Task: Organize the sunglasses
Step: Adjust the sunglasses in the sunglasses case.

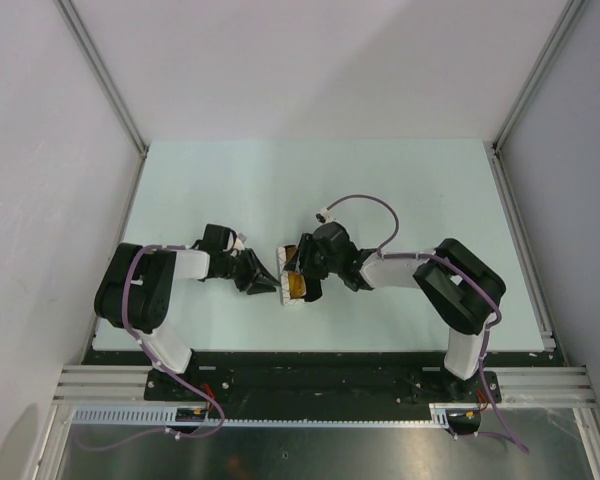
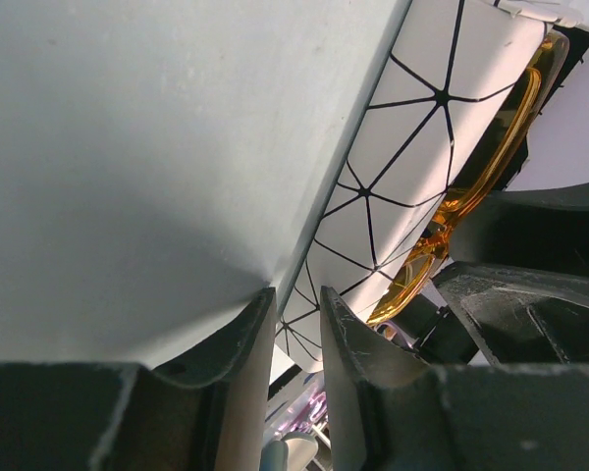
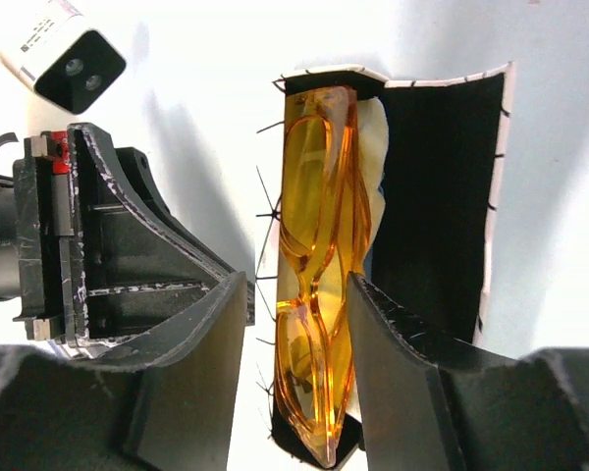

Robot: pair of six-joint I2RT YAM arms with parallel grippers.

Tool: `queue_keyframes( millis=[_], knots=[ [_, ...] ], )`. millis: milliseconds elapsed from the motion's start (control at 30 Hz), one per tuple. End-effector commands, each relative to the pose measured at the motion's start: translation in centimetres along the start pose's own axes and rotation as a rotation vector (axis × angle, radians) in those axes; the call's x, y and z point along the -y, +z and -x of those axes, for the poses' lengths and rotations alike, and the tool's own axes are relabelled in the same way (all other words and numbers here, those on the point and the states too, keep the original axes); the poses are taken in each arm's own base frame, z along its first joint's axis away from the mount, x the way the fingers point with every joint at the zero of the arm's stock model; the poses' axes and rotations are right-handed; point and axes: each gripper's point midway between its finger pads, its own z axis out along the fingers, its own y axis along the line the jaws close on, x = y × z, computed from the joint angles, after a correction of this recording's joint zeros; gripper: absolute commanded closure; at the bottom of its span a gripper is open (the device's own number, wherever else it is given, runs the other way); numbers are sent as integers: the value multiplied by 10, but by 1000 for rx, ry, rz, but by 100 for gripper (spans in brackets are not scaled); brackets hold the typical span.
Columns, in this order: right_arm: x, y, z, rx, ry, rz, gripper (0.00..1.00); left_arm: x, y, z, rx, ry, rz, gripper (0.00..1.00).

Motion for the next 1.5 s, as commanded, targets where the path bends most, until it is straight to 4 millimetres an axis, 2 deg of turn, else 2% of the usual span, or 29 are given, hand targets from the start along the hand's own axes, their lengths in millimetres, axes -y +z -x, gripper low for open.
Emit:
queue_keyframes(
  millis=[0, 267, 400, 567, 667, 900, 967, 1033, 1067, 1267, 1467],
  knots=[
    [-11, -14, 21, 62, -40, -40, 50, -23, 5, -2, 11, -20, 95, 68],
    [-10, -23, 32, 108, -84, -83, 48, -23, 6, -2, 7, -20, 95, 67],
    [-21, -41, 45, 156, -113, -82, 47, -24, 7, -3, 5, -22, 97, 67],
    [-25, -57, 58, 189, -135, -105, 47, -24, 6, -3, 8, -21, 98, 67],
    [-29, -56, 52, 153, -158, -90, 52, -24, 7, -3, 5, -22, 97, 67],
    [-14, -50, 11, -16, -183, -135, 73, -23, 6, -3, 6, -23, 96, 67],
    [-11, -50, 3, -43, -202, -139, 80, -24, 7, -3, 5, -23, 97, 67],
    [-10, -50, -3, -66, -210, -141, 82, -24, 7, -3, 3, -24, 97, 67],
    [-7, -48, -6, -74, -211, -149, 87, -25, 7, -3, 2, -25, 98, 67],
    [2, -43, -21, -129, -203, -167, 92, -26, 8, -3, 0, -25, 100, 68],
    [7, -39, -27, -154, -208, -172, 94, -26, 8, -4, -1, -26, 102, 67]
  ],
)
